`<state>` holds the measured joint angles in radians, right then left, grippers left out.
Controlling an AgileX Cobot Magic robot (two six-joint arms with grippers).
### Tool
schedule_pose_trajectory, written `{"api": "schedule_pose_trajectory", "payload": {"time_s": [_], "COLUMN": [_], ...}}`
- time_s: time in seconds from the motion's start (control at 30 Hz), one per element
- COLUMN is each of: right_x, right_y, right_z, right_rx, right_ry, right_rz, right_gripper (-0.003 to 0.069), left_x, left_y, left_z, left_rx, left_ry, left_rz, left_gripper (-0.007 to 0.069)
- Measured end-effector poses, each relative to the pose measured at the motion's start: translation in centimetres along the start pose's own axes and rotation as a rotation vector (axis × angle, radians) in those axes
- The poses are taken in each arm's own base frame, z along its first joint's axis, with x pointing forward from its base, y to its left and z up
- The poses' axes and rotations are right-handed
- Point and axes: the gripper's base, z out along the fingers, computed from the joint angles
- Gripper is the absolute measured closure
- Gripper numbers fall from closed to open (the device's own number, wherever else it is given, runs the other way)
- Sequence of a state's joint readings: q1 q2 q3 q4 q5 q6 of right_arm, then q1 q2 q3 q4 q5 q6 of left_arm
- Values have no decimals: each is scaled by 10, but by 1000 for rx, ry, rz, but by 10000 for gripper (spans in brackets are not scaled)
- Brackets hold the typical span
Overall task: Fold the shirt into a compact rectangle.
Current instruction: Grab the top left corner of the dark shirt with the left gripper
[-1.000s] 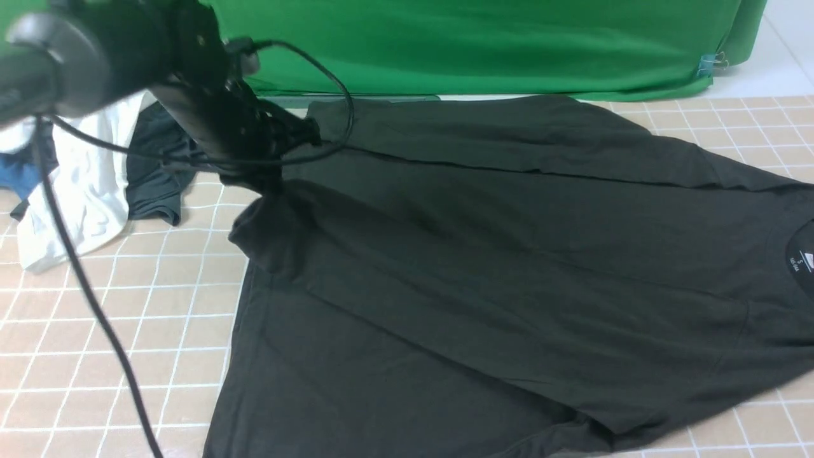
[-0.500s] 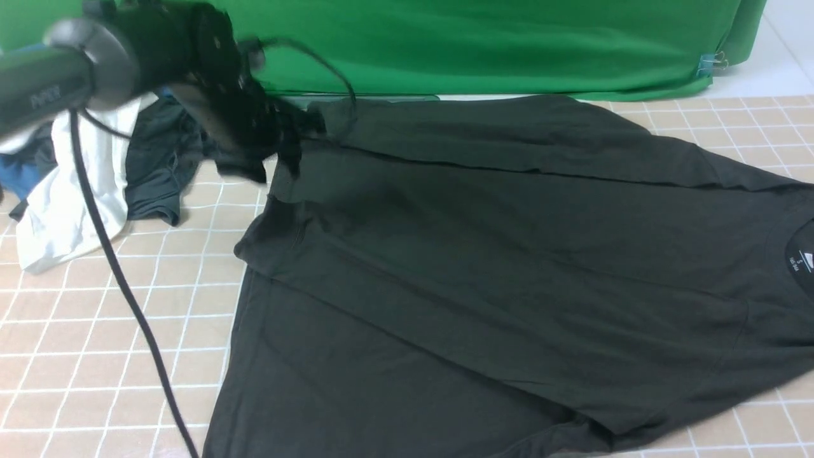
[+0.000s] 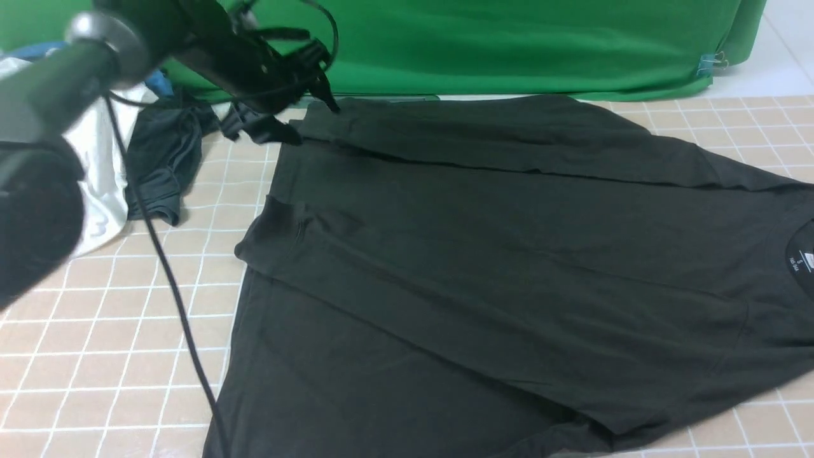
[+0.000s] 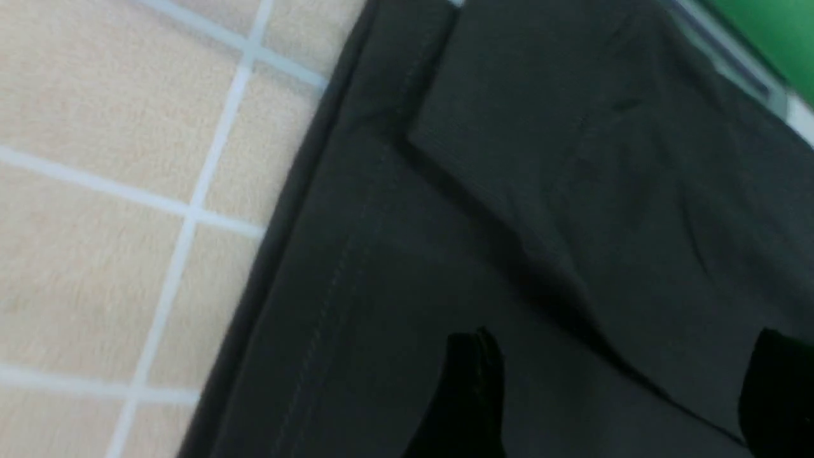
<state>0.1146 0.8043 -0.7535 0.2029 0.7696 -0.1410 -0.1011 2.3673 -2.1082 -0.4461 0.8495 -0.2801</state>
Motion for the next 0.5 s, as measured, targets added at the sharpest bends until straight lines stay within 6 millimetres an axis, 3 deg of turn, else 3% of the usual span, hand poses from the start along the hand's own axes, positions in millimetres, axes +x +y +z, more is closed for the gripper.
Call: {"api": "schedule_pose_trajectory", "payload": {"time_s": [0.13,0.5], "right_x": [-3,-5], "right_y": [0,0], "right_z": [0,0], "right_rx": [4,5], "right_ry": [-30,-53], "right_rz": [42,50], "right_gripper": [587,585], "left_x": [2,-7], "left_y": [14,14], "left_z": [32,47], "left_rx": [-6,74], "left_ry": [26,-84], "left_rz": [-23,-30], "left_gripper": [129,185]}}
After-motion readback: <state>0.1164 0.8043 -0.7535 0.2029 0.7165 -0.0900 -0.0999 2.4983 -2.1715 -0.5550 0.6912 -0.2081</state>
